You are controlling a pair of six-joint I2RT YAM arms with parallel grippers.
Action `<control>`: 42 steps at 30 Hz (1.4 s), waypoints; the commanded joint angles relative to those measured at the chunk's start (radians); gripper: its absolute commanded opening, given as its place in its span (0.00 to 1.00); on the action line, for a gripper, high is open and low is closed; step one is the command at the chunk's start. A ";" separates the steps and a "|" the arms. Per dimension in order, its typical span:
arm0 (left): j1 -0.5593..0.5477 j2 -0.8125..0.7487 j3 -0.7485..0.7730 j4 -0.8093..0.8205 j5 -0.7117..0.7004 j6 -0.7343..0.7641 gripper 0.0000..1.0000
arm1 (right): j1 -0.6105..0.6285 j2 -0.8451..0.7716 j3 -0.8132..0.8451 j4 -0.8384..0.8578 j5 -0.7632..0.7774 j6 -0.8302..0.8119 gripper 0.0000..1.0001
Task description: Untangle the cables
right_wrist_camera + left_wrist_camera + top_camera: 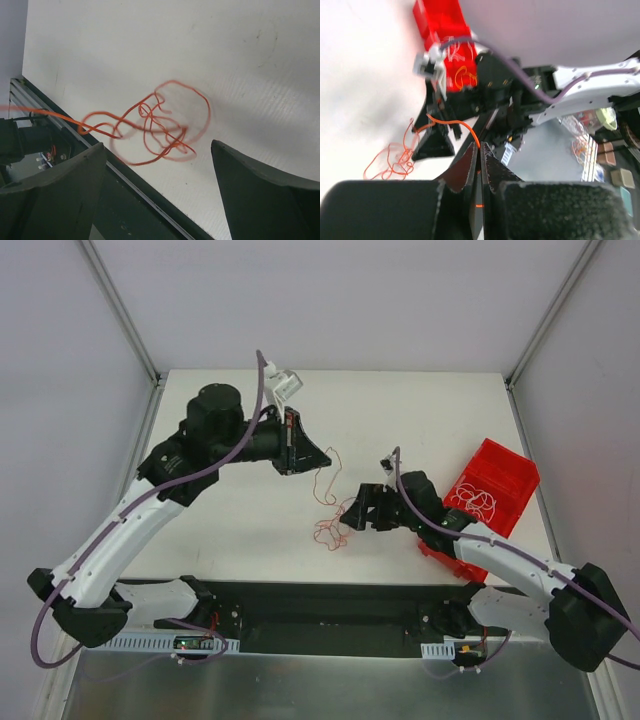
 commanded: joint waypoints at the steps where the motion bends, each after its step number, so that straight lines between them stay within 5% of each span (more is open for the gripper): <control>1: -0.007 -0.056 0.114 0.008 -0.048 0.032 0.00 | 0.036 0.028 0.025 0.008 0.071 -0.013 0.86; 8: -0.007 -0.142 0.312 0.011 -0.096 0.113 0.00 | -0.077 0.093 0.018 -0.066 0.161 0.017 0.82; 15: -0.007 -0.208 0.285 -0.003 -0.287 0.108 0.00 | -0.082 -0.007 0.059 -0.187 0.153 -0.110 0.86; 25: -0.007 -0.141 0.293 -0.004 -0.255 0.076 0.00 | 0.142 0.036 0.089 0.254 -0.131 -0.106 0.97; 33: -0.007 -0.133 0.362 -0.003 -0.227 0.032 0.00 | 0.277 0.274 0.192 0.360 0.086 -0.034 0.93; 36: -0.007 -0.115 0.450 0.000 -0.178 -0.008 0.00 | 0.248 0.331 0.189 0.388 0.203 -0.002 0.84; 39: -0.007 -0.090 0.549 0.012 -0.155 -0.031 0.00 | 0.181 0.412 0.197 0.397 0.277 0.063 0.56; 42: -0.007 -0.057 0.663 0.016 -0.158 -0.030 0.00 | 0.072 0.505 0.221 0.394 0.176 0.162 0.33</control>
